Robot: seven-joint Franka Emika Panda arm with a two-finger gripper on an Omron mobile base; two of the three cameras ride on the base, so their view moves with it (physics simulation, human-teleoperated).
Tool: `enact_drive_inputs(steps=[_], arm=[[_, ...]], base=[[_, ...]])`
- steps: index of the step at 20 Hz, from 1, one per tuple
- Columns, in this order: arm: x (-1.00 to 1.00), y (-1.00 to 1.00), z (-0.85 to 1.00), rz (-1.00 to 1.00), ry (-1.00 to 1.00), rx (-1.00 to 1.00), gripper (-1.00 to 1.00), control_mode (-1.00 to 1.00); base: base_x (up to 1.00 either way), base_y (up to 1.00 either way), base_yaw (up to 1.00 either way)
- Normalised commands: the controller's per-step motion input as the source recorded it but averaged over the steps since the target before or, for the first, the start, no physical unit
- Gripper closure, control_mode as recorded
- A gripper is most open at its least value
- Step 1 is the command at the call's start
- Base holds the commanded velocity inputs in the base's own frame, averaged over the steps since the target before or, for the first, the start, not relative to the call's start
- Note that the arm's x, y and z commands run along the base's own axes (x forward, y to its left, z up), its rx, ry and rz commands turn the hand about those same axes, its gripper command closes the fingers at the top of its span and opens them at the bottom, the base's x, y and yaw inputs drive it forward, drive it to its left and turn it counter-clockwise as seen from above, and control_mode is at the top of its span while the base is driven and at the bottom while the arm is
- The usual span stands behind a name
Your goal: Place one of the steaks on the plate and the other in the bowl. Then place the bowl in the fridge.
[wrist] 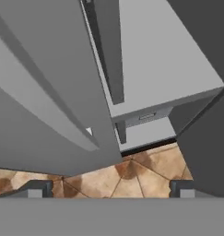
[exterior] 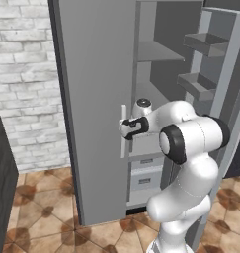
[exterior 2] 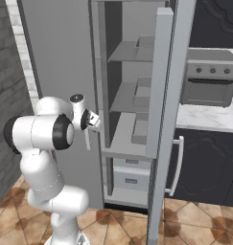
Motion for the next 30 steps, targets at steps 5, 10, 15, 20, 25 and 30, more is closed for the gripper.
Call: enact_drive_inputs(steps=[5,10,15,20,25,30], arm=[[0.1,0.29,0.27,0.15,-0.05,-0.11,-1.0,-1.0],[0.05,0.08,0.0,0.0,-0.05,0.01,-1.0,-1.0],[0.37,0.2,-0.01,0.0,-0.01,-0.01,-1.0,-1.0],[0.37,0.29,-0.09,0.0,-0.01,-0.01,-1.0,-1.0],[0.4,0.07,-0.17,0.0,-0.04,-0.01,-1.0,-1.0],[0.23,-0.09,-0.19,0.0,-0.05,0.0,-1.0,-1.0]], base=[[0.0,0.0,0.0],[0.0,0.0,0.0],[0.0,0.0,0.0],[0.0,0.0,0.0],[0.0,0.0,0.0],[0.0,0.0,0.0]])
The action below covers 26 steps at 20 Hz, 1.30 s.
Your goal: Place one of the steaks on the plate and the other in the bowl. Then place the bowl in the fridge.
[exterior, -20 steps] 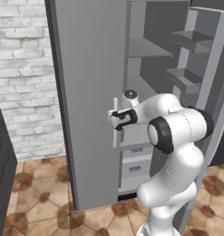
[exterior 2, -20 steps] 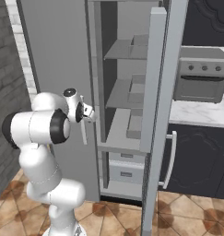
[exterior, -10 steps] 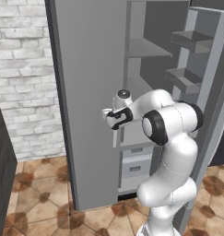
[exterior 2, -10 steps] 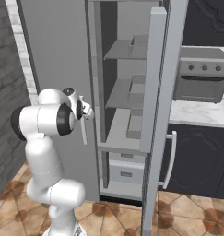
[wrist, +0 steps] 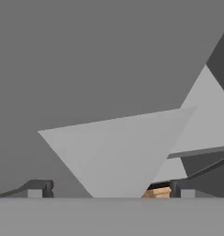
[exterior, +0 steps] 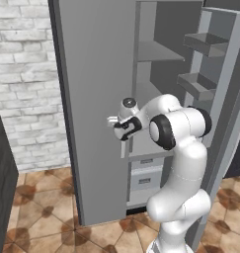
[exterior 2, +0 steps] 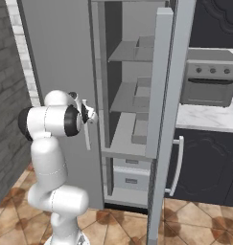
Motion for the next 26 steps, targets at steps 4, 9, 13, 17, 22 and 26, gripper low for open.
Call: enact_drive_inputs(steps=[4,9,13,17,22,26], arm=[[0.24,-0.11,-0.09,0.0,-0.03,0.0,-1.0,-1.0],[0.36,-0.17,-0.09,0.0,0.0,0.0,-1.0,-1.0],[0.36,-0.23,-0.21,0.0,-0.01,-0.01,-1.0,-1.0],[0.35,-0.11,-0.19,0.0,-0.03,-0.02,-1.0,-1.0],[0.23,0.0,-0.04,0.0,-0.06,-0.01,-1.0,-1.0],[0.18,0.0,0.0,0.0,0.0,0.0,1.0,-1.0]], base=[[0.0,0.0,0.0],[0.0,0.0,0.0],[0.0,0.0,0.0],[0.0,0.0,0.0],[0.0,0.0,0.0],[0.0,0.0,0.0]])
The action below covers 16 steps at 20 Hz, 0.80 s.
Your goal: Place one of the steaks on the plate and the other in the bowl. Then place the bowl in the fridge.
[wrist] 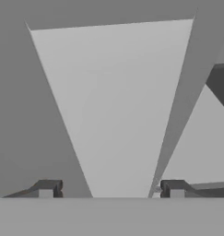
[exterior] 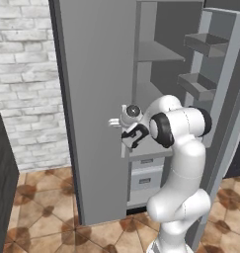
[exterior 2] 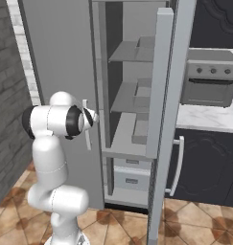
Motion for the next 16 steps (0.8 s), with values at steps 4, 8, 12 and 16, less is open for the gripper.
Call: enact_drive_inputs(steps=[4,8,12,16], arm=[[0.09,0.0,0.0,0.0,0.0,0.0,1.0,-1.0],[0.0,0.0,0.0,0.0,0.0,0.0,1.0,-1.0],[-0.24,0.0,0.0,0.0,-0.03,0.0,1.0,-1.0],[-0.44,0.14,0.01,-0.08,-0.07,-0.08,1.0,-1.0]], base=[[0.0,0.0,0.0],[0.0,0.0,0.0],[0.0,0.0,0.0],[0.0,0.0,0.0]])
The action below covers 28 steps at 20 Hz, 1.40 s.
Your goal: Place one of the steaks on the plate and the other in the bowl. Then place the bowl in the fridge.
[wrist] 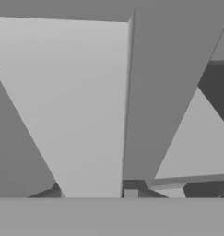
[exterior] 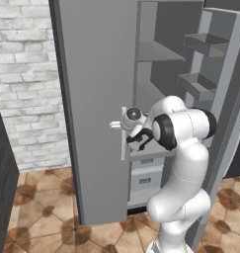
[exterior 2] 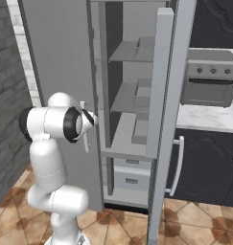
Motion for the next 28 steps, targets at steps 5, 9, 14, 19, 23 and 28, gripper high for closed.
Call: enact_drive_inputs(steps=[5,9,14,19,23,28], arm=[[-0.52,0.2,0.0,-0.1,-0.14,-0.09,1.0,-1.0],[-0.49,0.2,0.0,-0.15,-0.09,-0.11,1.0,-1.0],[-0.69,0.09,0.0,-0.19,-0.12,-0.05,1.0,-1.0],[-0.72,0.0,0.0,-0.2,-0.12,0.0,1.0,-1.0],[-0.54,0.14,0.04,-0.22,-0.01,0.0,1.0,-1.0],[-0.42,0.23,0.04,-0.23,0.01,0.0,1.0,-1.0]], base=[[0.0,0.0,0.0],[0.0,0.0,0.0],[0.0,0.0,0.0],[0.0,0.0,0.0],[0.0,0.0,0.0],[0.0,0.0,0.0]])
